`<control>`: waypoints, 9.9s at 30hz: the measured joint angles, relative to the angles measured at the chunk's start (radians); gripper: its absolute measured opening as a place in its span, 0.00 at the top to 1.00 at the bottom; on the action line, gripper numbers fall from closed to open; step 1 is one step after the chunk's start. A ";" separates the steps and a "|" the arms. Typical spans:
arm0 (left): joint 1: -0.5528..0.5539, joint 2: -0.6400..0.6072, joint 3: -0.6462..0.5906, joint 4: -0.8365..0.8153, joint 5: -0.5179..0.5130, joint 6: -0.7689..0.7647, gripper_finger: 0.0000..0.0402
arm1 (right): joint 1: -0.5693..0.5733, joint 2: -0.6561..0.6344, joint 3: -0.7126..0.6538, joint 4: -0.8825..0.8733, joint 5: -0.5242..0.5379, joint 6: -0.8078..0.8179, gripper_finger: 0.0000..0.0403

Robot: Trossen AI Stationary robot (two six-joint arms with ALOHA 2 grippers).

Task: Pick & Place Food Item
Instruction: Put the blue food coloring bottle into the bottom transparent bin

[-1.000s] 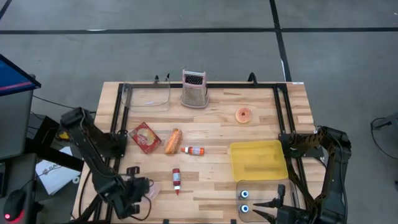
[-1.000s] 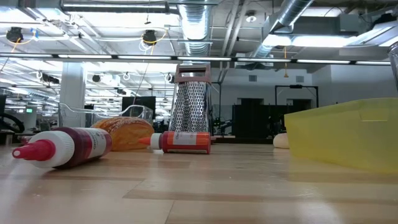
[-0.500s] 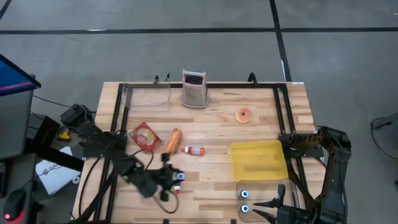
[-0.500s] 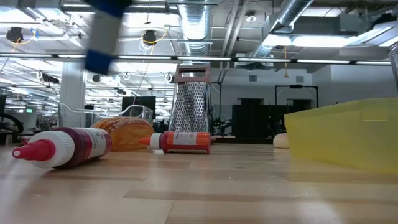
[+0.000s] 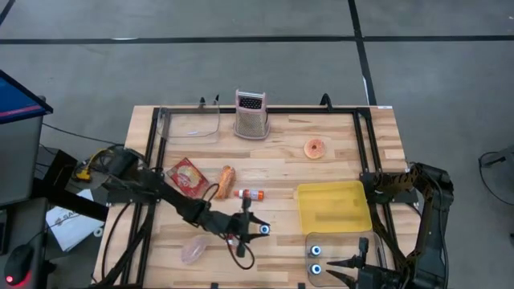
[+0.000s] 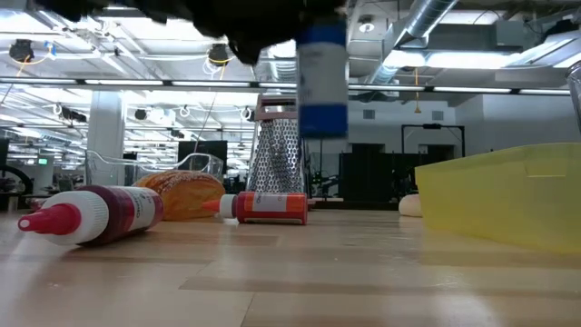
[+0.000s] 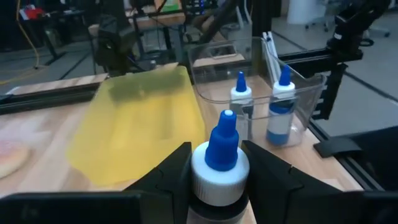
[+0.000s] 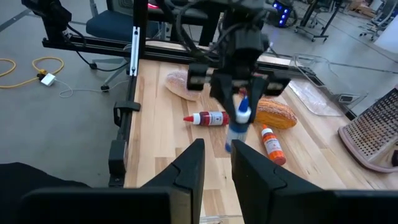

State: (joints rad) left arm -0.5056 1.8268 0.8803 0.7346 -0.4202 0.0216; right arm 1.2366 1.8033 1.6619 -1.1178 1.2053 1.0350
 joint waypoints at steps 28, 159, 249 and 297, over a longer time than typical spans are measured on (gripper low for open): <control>0.000 0.134 -0.050 0.169 0.006 -0.222 0.71 | -0.044 0.002 -0.074 0.046 -0.031 -0.024 0.82; -0.155 -0.712 -0.354 -0.409 -0.183 0.091 0.41 | -0.681 0.055 -0.508 1.135 -0.733 -0.747 0.75; 0.019 -0.711 -0.353 -0.061 -0.013 0.232 0.41 | 0.005 0.016 -0.466 0.328 -0.407 0.625 0.75; 0.019 -0.705 -0.353 -0.066 -0.012 0.224 0.41 | 0.027 0.147 -0.325 0.224 -0.340 0.663 0.47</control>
State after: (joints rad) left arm -0.4870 1.1213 0.5270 0.6690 -0.4321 0.2459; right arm 1.2640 1.9503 1.3365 -0.8941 0.8650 1.6980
